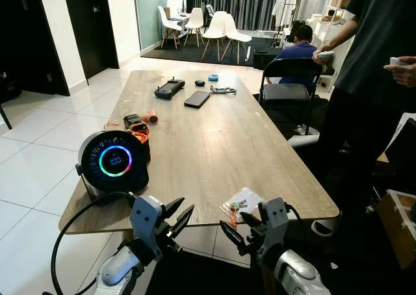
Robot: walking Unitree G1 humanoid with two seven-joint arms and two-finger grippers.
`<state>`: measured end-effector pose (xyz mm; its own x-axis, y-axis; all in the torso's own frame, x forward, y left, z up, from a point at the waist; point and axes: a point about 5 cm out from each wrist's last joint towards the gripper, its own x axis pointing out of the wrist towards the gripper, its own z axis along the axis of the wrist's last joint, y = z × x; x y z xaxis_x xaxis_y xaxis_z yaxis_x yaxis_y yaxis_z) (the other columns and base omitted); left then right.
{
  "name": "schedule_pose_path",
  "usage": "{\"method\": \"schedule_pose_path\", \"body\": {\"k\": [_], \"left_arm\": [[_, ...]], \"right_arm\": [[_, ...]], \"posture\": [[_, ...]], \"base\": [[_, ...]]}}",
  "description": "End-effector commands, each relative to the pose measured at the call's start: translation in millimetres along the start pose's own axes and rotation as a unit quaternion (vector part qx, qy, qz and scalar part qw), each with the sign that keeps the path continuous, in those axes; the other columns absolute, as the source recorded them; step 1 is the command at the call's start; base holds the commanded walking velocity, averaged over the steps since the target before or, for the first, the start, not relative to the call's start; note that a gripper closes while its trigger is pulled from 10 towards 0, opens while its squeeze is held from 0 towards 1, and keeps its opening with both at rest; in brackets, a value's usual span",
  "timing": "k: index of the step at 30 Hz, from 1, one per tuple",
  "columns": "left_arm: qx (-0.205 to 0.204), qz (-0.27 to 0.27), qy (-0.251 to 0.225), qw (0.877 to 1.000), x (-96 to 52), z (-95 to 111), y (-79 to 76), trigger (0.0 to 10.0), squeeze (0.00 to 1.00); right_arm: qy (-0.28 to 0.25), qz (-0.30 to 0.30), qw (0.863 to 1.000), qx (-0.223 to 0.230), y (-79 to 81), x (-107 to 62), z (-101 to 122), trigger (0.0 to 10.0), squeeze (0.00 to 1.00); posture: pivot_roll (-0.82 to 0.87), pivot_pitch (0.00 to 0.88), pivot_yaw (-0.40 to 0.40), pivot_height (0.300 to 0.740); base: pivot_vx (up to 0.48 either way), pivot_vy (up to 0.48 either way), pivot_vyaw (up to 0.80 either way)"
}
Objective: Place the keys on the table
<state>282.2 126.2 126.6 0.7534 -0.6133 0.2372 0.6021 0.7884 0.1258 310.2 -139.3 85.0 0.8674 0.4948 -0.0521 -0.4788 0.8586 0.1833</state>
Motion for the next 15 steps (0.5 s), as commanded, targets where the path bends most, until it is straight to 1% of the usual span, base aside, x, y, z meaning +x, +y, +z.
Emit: {"method": "schedule_pose_path", "body": {"k": [1,3,4,6,7,8,10,11,15], "left_arm": [[0.004,-0.007,0.006,1.000,-2.5,-0.5,-1.8,10.0,0.00],[0.004,-0.007,0.006,1.000,-2.5,-0.5,-1.8,10.0,0.00],[0.004,-0.007,0.006,1.000,-2.5,-0.6,-1.8,10.0,0.00],[0.004,-0.007,0.006,1.000,-2.5,-0.6,-1.8,10.0,0.00],[0.004,-0.007,0.006,1.000,-2.5,-0.5,-1.9,10.0,0.00],[0.004,-0.007,0.006,1.000,-2.4,-0.6,-1.8,10.0,0.00],[0.004,-0.007,0.006,1.000,-2.4,-0.6,-1.8,10.0,0.00],[0.004,-0.007,0.006,1.000,-2.3,-0.8,-1.8,10.0,0.00],[0.003,-0.007,0.007,1.000,-2.3,-1.1,-1.9,10.0,0.00]], "right_arm": [[0.018,-0.012,1.000,0.013,-3.0,-3.7,-6.9,1.4,0.00],[0.019,-0.013,1.000,0.013,-3.2,-3.8,-6.8,1.5,0.00],[0.020,-0.013,1.000,0.014,-3.3,-3.9,-6.7,2.9,0.00],[0.021,-0.014,1.000,0.013,-3.4,-4.0,-6.7,3.0,0.00],[0.021,-0.013,1.000,0.013,-3.4,-4.1,-6.8,3.5,0.00],[0.022,-0.014,1.000,0.013,-3.5,-4.1,-6.8,4.7,0.00],[0.022,-0.014,1.000,0.013,-3.5,-4.1,-6.8,4.7,0.00],[0.023,-0.014,1.000,0.011,-3.6,-4.0,-6.6,10.0,0.00],[0.023,-0.012,1.000,0.008,-4.4,-3.1,-3.7,10.0,0.00]], "posture": [[0.03,0.116,-0.021,0.740],[0.03,0.116,-0.021,0.740],[0.03,0.116,-0.021,0.740],[0.03,0.116,-0.021,0.740],[0.03,0.116,-0.021,0.740],[0.03,0.114,-0.024,0.740],[0.03,0.114,-0.024,0.740],[0.03,0.114,-0.024,0.740],[0.03,0.110,-0.024,0.740]], "base": [[0.000,0.000,0.00],[0.000,0.000,0.00],[0.000,0.000,0.00],[0.000,0.000,0.00],[0.000,0.000,0.00],[0.000,0.000,0.00],[0.000,0.000,0.00],[0.000,0.000,0.00],[0.000,0.000,0.00]]}}
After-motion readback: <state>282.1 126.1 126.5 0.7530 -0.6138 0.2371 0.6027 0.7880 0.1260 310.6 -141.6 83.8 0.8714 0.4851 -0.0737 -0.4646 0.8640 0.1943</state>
